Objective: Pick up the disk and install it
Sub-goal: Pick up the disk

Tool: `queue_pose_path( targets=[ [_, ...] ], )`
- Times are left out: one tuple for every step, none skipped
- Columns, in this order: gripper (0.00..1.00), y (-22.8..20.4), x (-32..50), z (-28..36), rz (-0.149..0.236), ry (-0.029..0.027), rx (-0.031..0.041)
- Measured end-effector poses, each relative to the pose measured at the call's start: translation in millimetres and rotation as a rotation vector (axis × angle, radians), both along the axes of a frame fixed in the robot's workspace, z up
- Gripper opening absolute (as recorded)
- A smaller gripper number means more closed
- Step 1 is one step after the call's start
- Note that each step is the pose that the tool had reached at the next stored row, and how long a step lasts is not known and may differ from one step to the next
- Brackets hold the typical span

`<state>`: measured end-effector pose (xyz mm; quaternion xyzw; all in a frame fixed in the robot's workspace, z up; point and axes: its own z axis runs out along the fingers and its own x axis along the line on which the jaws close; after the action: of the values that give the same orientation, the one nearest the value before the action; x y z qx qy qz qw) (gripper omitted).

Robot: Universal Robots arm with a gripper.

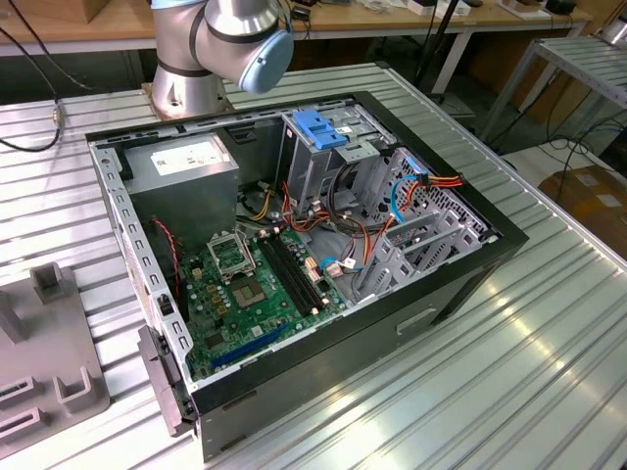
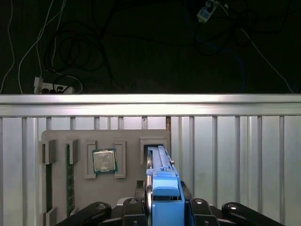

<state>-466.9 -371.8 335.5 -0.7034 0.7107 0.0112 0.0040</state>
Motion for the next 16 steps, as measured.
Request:
queue_pose_path(
  targets=[
    [0.37, 0.0, 0.0, 1.6, 0.0, 0.0001, 0.0006],
    [0.37, 0.0, 0.0, 3.4, 0.0, 0.0002, 0.0014],
    [0.37, 0.0, 0.0, 5.3, 0.0, 0.0001, 0.0024],
    [0.37, 0.0, 0.0, 7.2, 0.0, 0.0002, 0.0032],
    [0.37, 0.0, 0.0, 9.1, 0.0, 0.0003, 0.0038],
    [0.37, 0.0, 0.0, 11.0, 0.0, 0.0005, 0.0044],
    [0.37, 0.0, 0.0, 13.6, 0.0, 0.0007, 0.0053],
    [0.37, 0.0, 0.0, 15.3, 0.0, 0.0008, 0.0059],
    [0.37, 0.0, 0.0, 17.1, 0.0, 0.001, 0.0067],
    [0.37, 0.0, 0.0, 19.0, 0.0, 0.0011, 0.0076],
    [0.37, 0.0, 0.0, 21.0, 0.0, 0.0015, 0.0087],
    [0.37, 0.0, 0.0, 22.6, 0.0, 0.0016, 0.0096],
    [0.37, 0.0, 0.0, 24.4, 0.0, 0.0017, 0.0102],
    [0.37, 0.0, 0.0, 25.6, 0.0, 0.0019, 0.0107],
    [0.37, 0.0, 0.0, 27.0, 0.0, 0.0022, 0.0111],
    [0.37, 0.0, 0.0, 28.4, 0.0, 0.0023, 0.0117]
  ],
)
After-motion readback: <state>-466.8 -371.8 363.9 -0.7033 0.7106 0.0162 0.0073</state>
